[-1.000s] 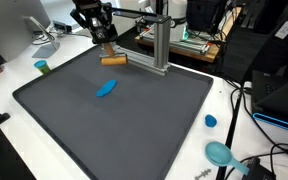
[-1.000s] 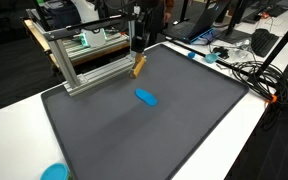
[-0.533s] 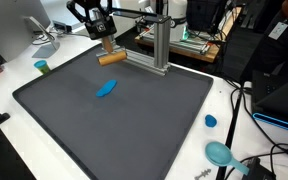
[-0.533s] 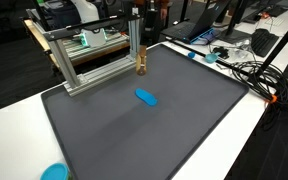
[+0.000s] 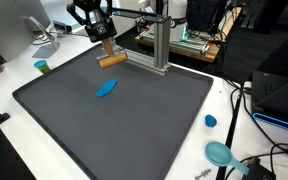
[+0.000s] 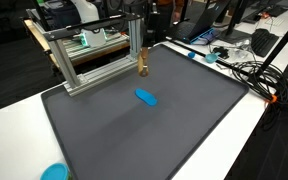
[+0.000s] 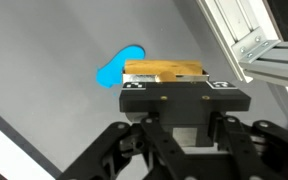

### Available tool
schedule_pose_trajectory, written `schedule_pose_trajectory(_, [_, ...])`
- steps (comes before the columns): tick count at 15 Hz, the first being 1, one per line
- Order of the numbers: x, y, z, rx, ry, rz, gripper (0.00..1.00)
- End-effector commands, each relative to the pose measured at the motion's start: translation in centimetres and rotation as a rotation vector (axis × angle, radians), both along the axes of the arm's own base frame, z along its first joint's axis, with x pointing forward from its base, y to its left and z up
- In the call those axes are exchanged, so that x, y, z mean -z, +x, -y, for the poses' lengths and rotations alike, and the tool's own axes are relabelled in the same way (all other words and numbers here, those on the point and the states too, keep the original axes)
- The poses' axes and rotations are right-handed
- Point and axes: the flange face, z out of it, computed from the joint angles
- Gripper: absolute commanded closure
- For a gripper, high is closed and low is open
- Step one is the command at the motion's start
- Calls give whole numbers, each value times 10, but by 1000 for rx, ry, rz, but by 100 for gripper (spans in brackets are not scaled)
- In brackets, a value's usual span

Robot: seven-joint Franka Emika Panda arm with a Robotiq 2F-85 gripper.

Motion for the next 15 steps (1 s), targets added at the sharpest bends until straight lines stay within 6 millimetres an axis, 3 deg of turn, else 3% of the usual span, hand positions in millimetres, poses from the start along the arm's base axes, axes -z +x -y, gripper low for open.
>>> schedule_pose_trajectory(1, [-13,-21,-17,-151,33,120,78])
schedule_pose_trajectory(4, [-6,-40,-29,-321,-9,124,78])
schedule_pose_trajectory(7, [-1,-46,-37,-459,-79,97,78])
schedule_pose_trajectory(11, [-2,-28,-53,-613,-173,161,78])
schedule_pose_trajectory(12, [-2,-19,-54,-555,-161,170,78])
schedule_pose_trajectory(13, [4,-28,-51,-543,-137,141,53])
schedule_pose_trajectory(15, [5,-24,-55,-548,-138,153,53])
